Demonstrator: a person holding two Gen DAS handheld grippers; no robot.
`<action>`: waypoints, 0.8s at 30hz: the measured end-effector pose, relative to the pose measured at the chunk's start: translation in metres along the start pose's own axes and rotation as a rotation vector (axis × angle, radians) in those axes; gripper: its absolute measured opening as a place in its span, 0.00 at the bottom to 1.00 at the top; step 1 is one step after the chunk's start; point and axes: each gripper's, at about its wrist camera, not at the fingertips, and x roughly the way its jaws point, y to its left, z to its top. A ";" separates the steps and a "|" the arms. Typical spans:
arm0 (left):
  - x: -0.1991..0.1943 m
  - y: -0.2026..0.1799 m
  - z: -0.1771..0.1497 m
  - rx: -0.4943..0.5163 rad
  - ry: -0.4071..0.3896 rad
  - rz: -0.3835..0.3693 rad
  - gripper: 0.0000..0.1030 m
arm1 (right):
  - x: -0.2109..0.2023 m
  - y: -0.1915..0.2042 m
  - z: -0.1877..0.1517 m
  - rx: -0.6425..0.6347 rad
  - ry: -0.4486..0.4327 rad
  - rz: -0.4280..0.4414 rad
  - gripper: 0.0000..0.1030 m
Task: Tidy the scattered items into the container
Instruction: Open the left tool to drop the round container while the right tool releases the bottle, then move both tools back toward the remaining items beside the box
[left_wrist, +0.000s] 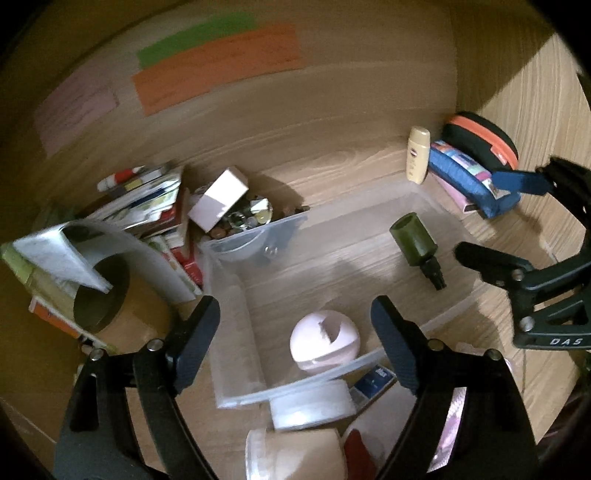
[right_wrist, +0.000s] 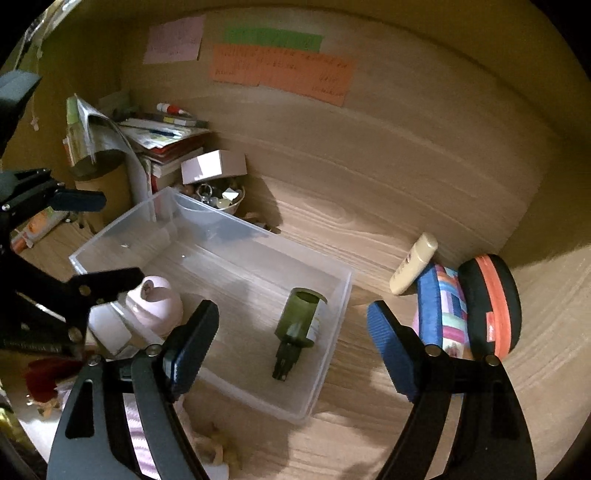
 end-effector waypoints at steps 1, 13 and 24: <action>-0.001 0.003 -0.001 -0.015 0.003 -0.004 0.82 | -0.003 0.000 -0.001 0.003 -0.001 0.001 0.78; -0.024 0.042 -0.045 -0.133 0.049 0.000 0.82 | -0.026 0.027 -0.030 -0.001 -0.005 0.031 0.79; -0.024 0.046 -0.099 -0.193 0.132 -0.084 0.82 | -0.036 0.074 -0.061 -0.025 0.024 0.164 0.79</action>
